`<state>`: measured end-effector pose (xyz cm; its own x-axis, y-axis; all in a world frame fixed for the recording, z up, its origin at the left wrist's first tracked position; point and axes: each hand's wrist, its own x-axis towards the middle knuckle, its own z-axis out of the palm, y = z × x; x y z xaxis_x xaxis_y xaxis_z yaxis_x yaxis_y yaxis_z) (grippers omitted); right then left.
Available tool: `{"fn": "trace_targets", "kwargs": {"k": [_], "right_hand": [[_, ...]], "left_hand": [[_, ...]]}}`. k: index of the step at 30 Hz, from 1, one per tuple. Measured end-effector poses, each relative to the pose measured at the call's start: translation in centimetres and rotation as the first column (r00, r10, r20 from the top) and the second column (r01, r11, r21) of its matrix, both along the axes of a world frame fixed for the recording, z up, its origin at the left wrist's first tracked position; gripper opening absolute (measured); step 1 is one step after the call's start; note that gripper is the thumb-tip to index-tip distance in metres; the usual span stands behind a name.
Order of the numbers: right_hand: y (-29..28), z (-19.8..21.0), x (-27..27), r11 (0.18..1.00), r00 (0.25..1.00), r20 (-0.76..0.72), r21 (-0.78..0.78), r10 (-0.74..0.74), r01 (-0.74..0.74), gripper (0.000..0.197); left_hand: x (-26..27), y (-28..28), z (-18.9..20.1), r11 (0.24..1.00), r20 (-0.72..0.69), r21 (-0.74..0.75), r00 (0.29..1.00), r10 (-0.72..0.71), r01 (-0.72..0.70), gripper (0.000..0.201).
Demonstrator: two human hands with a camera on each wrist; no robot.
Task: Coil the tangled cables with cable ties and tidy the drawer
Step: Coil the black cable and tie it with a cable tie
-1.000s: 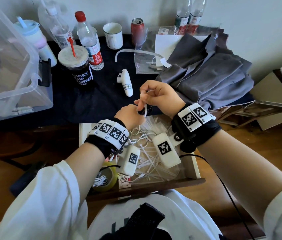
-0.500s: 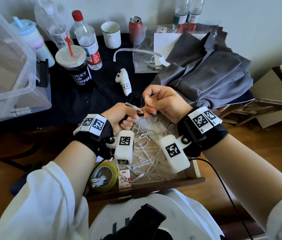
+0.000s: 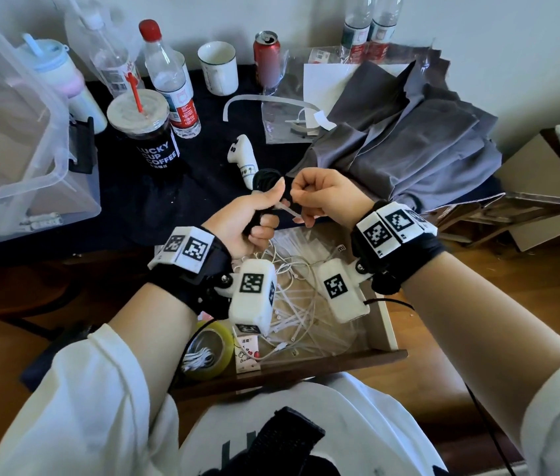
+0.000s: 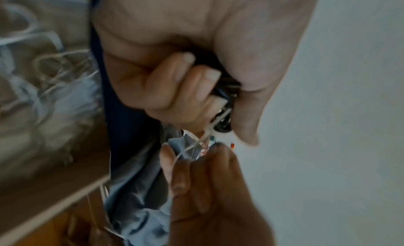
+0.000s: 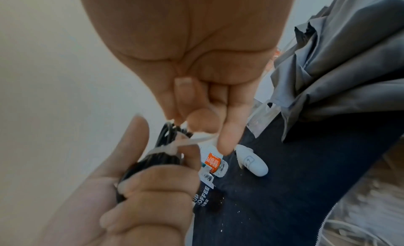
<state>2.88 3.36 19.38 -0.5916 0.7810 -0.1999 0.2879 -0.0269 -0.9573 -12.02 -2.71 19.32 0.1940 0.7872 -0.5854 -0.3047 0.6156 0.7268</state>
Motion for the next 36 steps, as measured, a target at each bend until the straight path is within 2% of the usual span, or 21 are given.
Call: {"fn": "trace_targets", "kwargs": {"k": [2, 5, 8, 12, 17, 20, 22, 25, 27, 30, 36], "right_hand": [[-0.3, -0.2, -0.1, 0.998, 0.994, 0.106, 0.060, -0.022, 0.016, 0.020], [-0.6, -0.6, 0.1, 0.965, 0.927, 0.374, 0.229, 0.030, -0.124, 0.023], [-0.7, -1.1, 0.4, 0.942, 0.902, 0.430, 0.284, 0.043, -0.180, 0.026], [-0.9, -0.9, 0.6, 0.914, 0.907, 0.419, 0.357, 0.030, -0.195, 0.026], [-1.6, 0.1, 0.0, 0.967, 0.957, 0.291, 0.239, 0.017, -0.089, 0.025], [-1.9, 1.7, -0.2, 1.000, 0.998, 0.063, -0.009, -0.011, 0.011, 0.032], [-2.0, 2.8, -0.4, 0.989, 0.995, -0.081, -0.141, -0.050, 0.038, 0.034], [-2.2, 3.5, -0.8, 0.981, 0.982, -0.175, -0.191, -0.071, 0.037, 0.021], [-2.4, 3.8, -0.9, 0.969, 0.963, -0.239, -0.237, -0.124, 0.066, 0.019], [-2.2, 4.2, -0.8, 0.960, 0.933, -0.326, -0.274, -0.154, 0.062, 0.029], [-2.8, 5.0, -0.8, 0.941, 0.859, -0.488, -0.339, -0.154, -0.024, 0.027]], "left_hand": [[0.4, 0.2, -0.1, 0.998, -0.141, 0.066, 0.990, 0.010, -0.001, 0.040], [0.7, 0.5, -0.2, 0.995, -0.252, 0.098, 0.967, 0.025, 0.000, 0.045], [1.1, 0.3, -0.4, 0.990, -0.318, 0.138, 0.948, 0.031, 0.014, 0.037], [0.9, 0.2, -0.6, 0.979, -0.294, 0.202, 0.951, 0.094, -0.034, 0.009], [0.5, 0.4, -0.1, 0.985, -0.222, 0.169, 0.972, 0.079, -0.041, 0.009], [0.6, 0.3, 1.0, 0.992, -0.054, 0.120, 0.998, 0.036, -0.029, 0.018], [0.9, 0.1, 1.7, 0.990, 0.067, 0.133, 0.997, 0.032, -0.040, 0.023], [1.5, -0.1, 1.9, 0.974, 0.141, 0.220, 0.990, 0.029, -0.060, 0.034], [1.7, -0.2, 2.0, 0.964, 0.216, 0.255, 0.976, 0.025, -0.081, 0.029], [1.6, -0.3, 2.4, 0.949, 0.420, 0.304, 0.906, -0.062, -0.076, 0.010], [1.2, 0.0, 2.7, 0.888, 0.619, 0.456, 0.694, -0.367, 0.062, 0.023]]}}
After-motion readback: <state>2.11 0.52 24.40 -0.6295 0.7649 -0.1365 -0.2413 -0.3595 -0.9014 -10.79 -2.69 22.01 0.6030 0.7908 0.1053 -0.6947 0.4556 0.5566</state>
